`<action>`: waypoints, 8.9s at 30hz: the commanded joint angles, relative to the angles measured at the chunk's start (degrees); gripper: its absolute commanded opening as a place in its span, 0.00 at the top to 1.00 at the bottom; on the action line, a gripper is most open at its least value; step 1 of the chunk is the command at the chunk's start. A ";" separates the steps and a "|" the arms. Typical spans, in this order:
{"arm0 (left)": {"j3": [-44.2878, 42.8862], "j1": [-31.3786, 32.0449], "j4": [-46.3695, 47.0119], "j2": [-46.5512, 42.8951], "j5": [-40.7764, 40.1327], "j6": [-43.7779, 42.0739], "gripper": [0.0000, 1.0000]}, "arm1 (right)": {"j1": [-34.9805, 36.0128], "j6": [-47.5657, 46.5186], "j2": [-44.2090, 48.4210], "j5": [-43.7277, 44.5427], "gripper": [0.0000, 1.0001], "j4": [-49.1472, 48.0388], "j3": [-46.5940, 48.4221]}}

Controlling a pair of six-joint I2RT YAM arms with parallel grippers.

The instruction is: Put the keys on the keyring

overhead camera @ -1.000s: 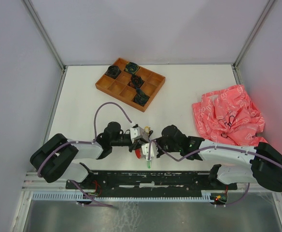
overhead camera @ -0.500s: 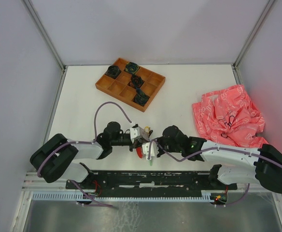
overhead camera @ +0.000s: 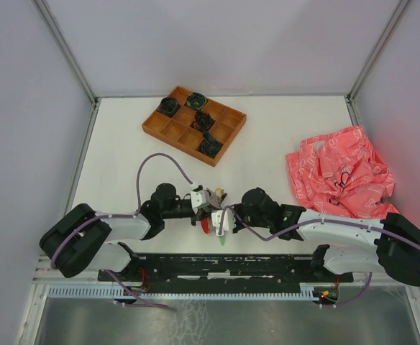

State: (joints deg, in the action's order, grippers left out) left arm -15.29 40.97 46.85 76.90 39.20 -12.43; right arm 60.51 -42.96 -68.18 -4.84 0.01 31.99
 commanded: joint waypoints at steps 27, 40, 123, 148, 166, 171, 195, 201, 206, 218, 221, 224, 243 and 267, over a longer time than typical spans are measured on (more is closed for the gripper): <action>2.04 -0.22 12.85 -0.40 -3.08 5.57 0.97 | 0.42 2.56 -7.07 -0.17 0.99 -11.89 -1.96; 1.76 -0.19 11.08 -0.25 -4.37 4.54 0.97 | 0.41 12.40 8.63 3.76 0.69 -12.34 -8.33; 5.28 -0.20 25.09 2.82 -3.46 9.66 0.97 | -4.89 21.39 -12.39 -11.23 0.99 -16.06 2.68; 4.55 -0.20 15.19 -0.33 -4.37 5.94 0.74 | -5.15 13.78 -2.58 -3.98 0.99 -1.53 4.64; -0.49 -0.37 4.74 0.81 -3.69 -1.01 0.71 | -4.93 8.08 -3.91 -8.87 0.99 6.84 8.84; -1.48 -0.47 3.39 1.81 -1.63 -1.63 0.72 | -4.95 7.85 -4.14 -9.15 0.99 6.72 8.81; -2.55 -0.29 -0.41 2.49 0.40 -2.70 0.67 | -4.90 8.40 -4.33 -8.96 0.99 5.90 8.95; -2.79 -0.23 1.72 3.97 0.63 -1.51 0.70 | -4.96 8.84 -4.67 -9.35 0.99 5.47 9.05; -3.48 0.09 2.31 4.93 0.26 -1.24 0.72 | -4.94 9.21 -4.44 -9.79 0.99 5.27 8.96; -3.75 0.84 3.84 6.36 -0.56 -0.61 0.77 | -4.95 9.71 -3.80 -10.98 0.99 4.89 9.07; -3.55 1.03 5.67 7.08 -0.29 0.18 0.76 | -4.94 9.90 -3.89 -11.10 0.99 4.62 8.97; -3.22 1.28 8.09 8.09 -0.11 1.21 0.76 | -4.92 10.24 -3.76 -11.48 0.99 4.07 8.82; -4.46 1.56 8.17 11.77 6.86 -0.74 0.73 | -4.95 8.81 -3.43 -12.25 0.99 3.64 8.29; 1.47 1.65 11.82 0.92 0.11 0.90 0.97 | -6.45 26.25 -7.94 -2.20 0.99 11.93 10.42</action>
State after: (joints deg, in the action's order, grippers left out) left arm -14.72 42.13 53.30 80.90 40.36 -12.08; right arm 54.72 -22.06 -73.71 -10.04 11.46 39.72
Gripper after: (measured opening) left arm 0.043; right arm 0.015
